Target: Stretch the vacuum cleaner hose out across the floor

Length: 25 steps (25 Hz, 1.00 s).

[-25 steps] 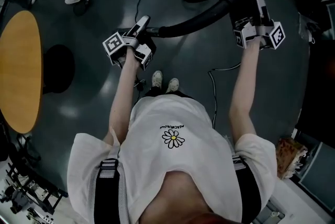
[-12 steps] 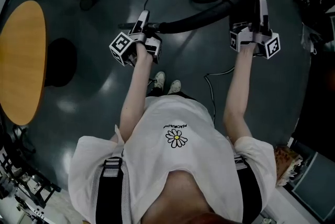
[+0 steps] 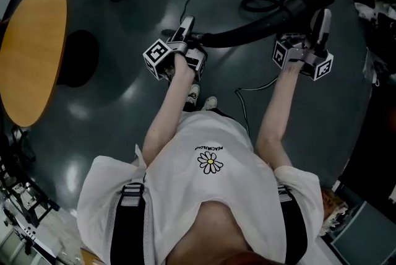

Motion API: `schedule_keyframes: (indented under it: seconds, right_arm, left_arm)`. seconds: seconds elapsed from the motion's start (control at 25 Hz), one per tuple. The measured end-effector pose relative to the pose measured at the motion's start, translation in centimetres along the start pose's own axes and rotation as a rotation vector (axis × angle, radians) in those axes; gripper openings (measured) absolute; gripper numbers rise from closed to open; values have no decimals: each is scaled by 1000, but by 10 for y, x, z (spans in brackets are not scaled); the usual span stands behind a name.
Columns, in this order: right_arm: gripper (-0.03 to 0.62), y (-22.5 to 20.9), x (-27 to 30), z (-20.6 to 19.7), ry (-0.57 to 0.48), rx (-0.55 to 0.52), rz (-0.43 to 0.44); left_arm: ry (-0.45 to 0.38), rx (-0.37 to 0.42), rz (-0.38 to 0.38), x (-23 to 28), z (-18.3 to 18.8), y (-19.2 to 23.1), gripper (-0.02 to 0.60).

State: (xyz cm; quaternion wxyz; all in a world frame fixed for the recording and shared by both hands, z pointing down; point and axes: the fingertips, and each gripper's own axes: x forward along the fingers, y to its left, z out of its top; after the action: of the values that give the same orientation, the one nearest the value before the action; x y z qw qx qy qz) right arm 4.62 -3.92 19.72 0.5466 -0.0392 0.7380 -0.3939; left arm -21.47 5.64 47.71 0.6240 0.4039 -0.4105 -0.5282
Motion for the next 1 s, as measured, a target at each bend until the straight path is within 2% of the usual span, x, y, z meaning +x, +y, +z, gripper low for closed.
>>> schedule_keyframes:
  seconds: [0.08,0.16,0.32,0.4,0.52,0.64,0.76,0.8,0.84,0.92,1.0]
  right_arm:
    - [170,-5,2,1,42,51,-5]
    - [172,-13,7,-7,152,84,-49]
    - [172,-25,13,-40,440,255,-100]
    - [172,-19,9,-56,567,349,-106]
    - [172,-18,-12,-71,722,457,-123]
    - [172,-25,-28,-90,815,526,-190]
    - [172,-27,-44,-116,909,664,-228]
    - [172,-28,-48,-123,943,669,-244]
    - [172,-31,-52,-128,975,627,-267]
    - [170,-41,-55,-128,999,444,-333]
    - [161,-49,-53,-116,917,308,-365]
  left_arm:
    - [54,111,-57,1,-5,-5,371]
    - [76,198,-103,-2,1,-9,370]
    - [127,246,-207,-9,13,-16,371]
    - [177,290,-230,-19,8,-12,374]
    - [243,366,-208,-34,5,3,377]
    - [255,370,-153,-44,20,22,378]
    - [281,387,-114,-47,28,36,380]
    - [280,396,-107,-47,31,38,380]
    - [255,394,-105,-47,35,38,380]
    - [153,369,-114,-44,50,38,380]
    - [66,359,-107,-41,57,43,387]
